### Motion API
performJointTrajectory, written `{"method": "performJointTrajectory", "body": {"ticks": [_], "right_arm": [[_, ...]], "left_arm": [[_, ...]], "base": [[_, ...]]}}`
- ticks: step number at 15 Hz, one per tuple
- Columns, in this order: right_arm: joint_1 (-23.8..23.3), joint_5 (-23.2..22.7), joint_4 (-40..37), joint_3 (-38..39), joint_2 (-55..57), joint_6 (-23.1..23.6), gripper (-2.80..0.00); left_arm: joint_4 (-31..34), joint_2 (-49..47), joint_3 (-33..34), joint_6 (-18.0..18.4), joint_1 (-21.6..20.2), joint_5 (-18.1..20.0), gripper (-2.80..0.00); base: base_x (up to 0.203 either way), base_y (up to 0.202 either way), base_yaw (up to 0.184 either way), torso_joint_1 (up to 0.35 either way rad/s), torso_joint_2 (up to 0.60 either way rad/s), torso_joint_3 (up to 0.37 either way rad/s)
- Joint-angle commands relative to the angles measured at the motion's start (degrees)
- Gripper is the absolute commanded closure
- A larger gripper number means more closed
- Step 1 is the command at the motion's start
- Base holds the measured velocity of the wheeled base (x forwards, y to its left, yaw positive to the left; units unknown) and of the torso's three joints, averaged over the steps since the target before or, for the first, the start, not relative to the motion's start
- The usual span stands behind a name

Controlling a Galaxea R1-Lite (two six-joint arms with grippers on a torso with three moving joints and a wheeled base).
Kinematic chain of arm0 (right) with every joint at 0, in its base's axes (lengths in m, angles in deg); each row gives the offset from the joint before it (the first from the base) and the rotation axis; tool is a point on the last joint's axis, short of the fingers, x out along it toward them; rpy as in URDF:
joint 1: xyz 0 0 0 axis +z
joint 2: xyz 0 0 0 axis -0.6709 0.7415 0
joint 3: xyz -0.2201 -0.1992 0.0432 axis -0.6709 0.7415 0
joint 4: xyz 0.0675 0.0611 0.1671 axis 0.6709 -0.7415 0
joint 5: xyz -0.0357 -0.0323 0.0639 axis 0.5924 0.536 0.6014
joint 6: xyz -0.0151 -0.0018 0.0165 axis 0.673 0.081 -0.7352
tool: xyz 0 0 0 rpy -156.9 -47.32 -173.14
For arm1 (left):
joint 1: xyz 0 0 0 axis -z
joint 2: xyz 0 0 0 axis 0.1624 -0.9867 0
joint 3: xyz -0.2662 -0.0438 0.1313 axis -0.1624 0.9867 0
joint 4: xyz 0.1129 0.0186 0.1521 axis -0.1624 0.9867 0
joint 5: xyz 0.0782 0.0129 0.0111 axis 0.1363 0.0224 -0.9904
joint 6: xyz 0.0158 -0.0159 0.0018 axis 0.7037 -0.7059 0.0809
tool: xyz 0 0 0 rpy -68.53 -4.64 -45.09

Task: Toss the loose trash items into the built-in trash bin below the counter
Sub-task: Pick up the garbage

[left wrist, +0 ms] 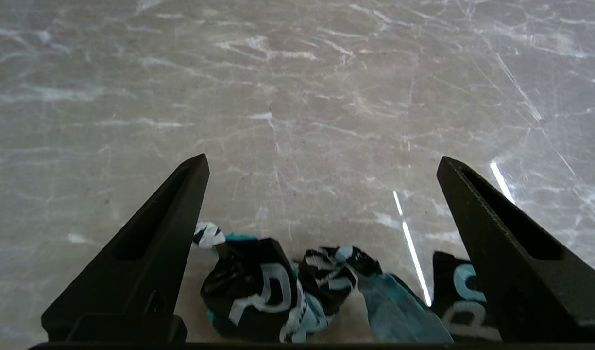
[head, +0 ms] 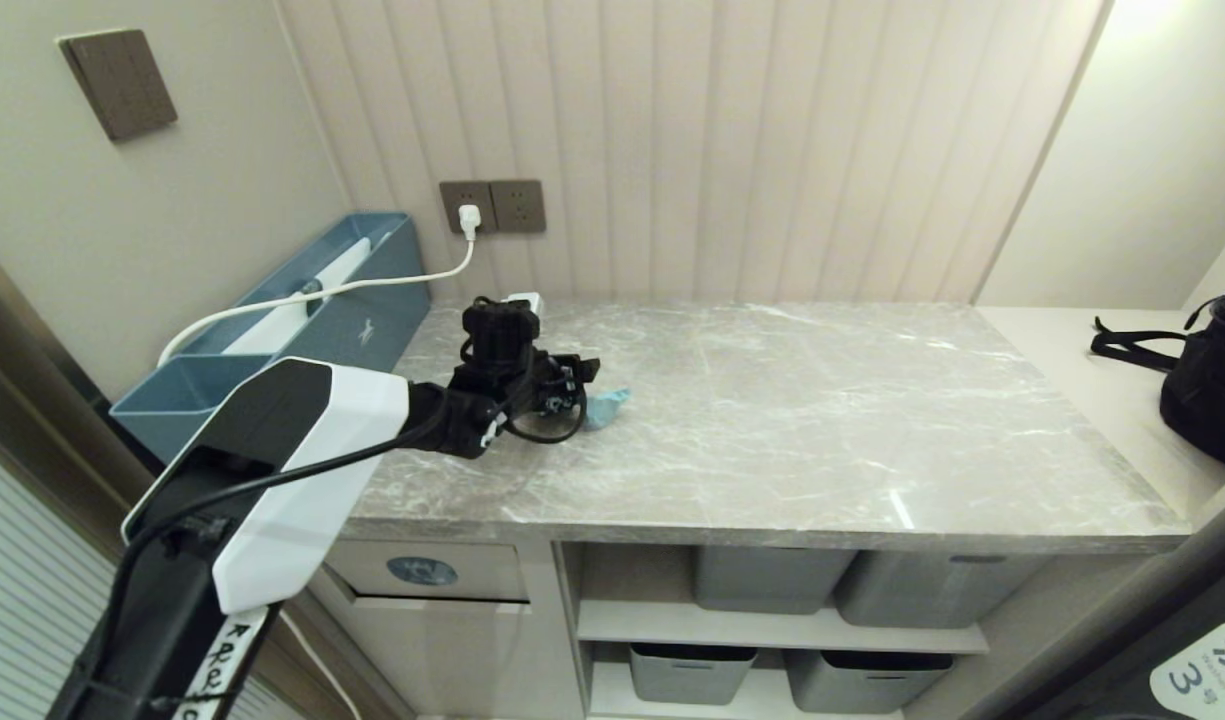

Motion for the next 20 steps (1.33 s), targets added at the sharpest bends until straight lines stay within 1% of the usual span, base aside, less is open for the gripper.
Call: {"method": "performJointTrajectory", "body": {"ticks": [1, 6, 8, 10, 11, 14, 17, 18, 20], "right_arm": [[0.01, 0.07, 0.05, 0.09, 0.00, -0.01, 0.00], [0.01, 0.04, 0.05, 0.07, 0.07, -0.01, 0.00], [0.01, 0.04, 0.05, 0.06, 0.00, -0.01, 0.00], [0.01, 0.02, 0.05, 0.09, 0.09, -0.01, 0.00], [0.01, -0.02, 0.05, 0.09, 0.00, -0.01, 0.00], [0.01, -0.02, 0.05, 0.09, 0.00, -0.01, 0.00], [0.01, -0.02, 0.05, 0.09, 0.00, -0.01, 0.00], [0.01, 0.06, 0.05, 0.09, 0.01, -0.01, 0.00], [0.01, -0.01, 0.05, 0.08, 0.09, -0.01, 0.00]], "left_arm": [[-1.61, -1.97, 0.05, -0.07, 0.26, -0.09, -2.80], [-0.92, -1.72, 0.15, 0.14, 0.69, 1.84, -2.80], [-0.62, -1.54, 1.35, 1.12, 1.84, 1.43, -2.80], [-0.25, -1.21, 2.61, 3.07, 2.06, 1.19, -2.80], [0.21, -1.03, 3.02, 3.44, 2.06, 1.05, -2.80], [2.96, -0.48, 3.60, 3.71, 2.02, 0.90, -2.80], [3.16, -0.57, 3.49, 3.74, 2.02, -0.34, -2.80], [3.16, -0.56, 3.39, 3.74, 2.02, -0.44, 0.00], [2.90, -0.30, 3.48, 3.73, 2.03, -0.53, 0.00]], "base": [[0.000, 0.000, 0.000, 0.000, 0.00, 0.000], [0.000, 0.000, 0.000, 0.000, 0.00, 0.000], [0.000, 0.000, 0.000, 0.000, 0.00, 0.000], [0.000, 0.000, 0.000, 0.000, 0.00, 0.000], [0.000, 0.000, 0.000, 0.000, 0.00, 0.000], [0.000, 0.000, 0.000, 0.000, 0.00, 0.000], [0.000, 0.000, 0.000, 0.000, 0.00, 0.000], [0.000, 0.000, 0.000, 0.000, 0.00, 0.000], [0.000, 0.000, 0.000, 0.000, 0.00, 0.000]]}}
